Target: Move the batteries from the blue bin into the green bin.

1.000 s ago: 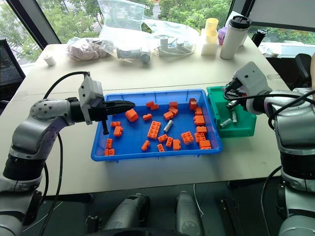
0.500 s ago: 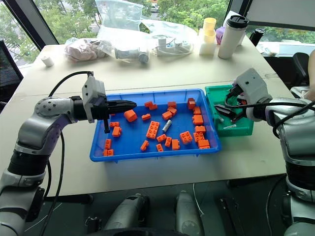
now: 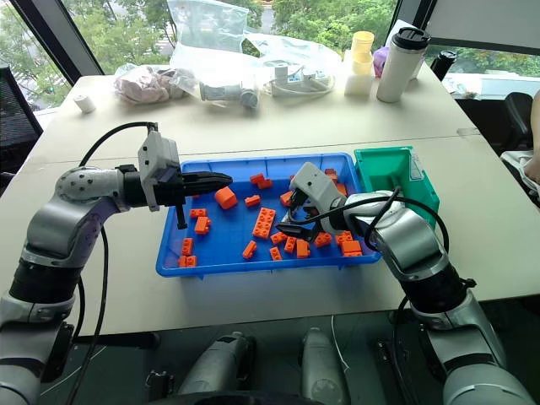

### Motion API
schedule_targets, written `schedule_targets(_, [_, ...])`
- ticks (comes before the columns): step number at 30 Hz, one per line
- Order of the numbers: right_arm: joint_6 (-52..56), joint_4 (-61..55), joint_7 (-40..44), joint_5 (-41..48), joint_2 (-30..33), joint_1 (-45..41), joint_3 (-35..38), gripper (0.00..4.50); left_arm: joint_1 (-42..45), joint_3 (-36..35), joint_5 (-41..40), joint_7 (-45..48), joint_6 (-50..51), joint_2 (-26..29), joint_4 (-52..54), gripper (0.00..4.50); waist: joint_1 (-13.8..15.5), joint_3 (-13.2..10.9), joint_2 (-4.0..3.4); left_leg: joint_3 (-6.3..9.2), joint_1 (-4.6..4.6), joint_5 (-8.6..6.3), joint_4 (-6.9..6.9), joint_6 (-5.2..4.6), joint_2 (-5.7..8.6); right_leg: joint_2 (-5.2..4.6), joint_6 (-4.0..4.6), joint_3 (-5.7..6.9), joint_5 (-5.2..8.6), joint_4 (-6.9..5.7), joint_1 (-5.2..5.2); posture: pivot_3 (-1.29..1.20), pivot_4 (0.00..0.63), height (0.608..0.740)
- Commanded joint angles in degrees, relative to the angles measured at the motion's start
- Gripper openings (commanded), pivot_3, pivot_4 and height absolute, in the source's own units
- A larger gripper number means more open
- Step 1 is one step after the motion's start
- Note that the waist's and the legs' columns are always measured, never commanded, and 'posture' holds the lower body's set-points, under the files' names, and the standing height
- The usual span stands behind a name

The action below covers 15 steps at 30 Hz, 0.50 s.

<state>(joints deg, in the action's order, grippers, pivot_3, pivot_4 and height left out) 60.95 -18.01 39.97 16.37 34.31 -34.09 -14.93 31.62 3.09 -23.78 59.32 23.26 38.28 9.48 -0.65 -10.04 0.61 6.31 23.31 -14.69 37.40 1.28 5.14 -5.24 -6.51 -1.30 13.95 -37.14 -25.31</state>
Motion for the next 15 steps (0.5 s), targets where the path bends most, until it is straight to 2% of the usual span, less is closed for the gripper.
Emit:
schedule_targets(1, [-3.01,3.06,-1.28,-2.06,-1.09,-0.9,-1.37,4.46,-0.15,-2.07,-0.47,-0.82,0.22,0.98,2.52,0.0,-0.04,0.0,0.0,0.01,0.0,0.0,-0.01,0.0,0.0,0.01,0.0,0.0,0.0,0.0,0.0,0.0,0.15,0.74])
schedule_targets(15, [-5.88,8.42,-1.79,-5.13,-4.27,-1.36,-3.89,4.46,-1.31,-2.54,-1.13,-2.06,1.74,1.68,4.69,0.0,-0.15,0.0,0.0,0.01,-0.01,0.0,-0.02,0.0,-0.02,0.05,0.0,0.0,0.0,-0.01,-0.02,0.0,0.15,0.74])
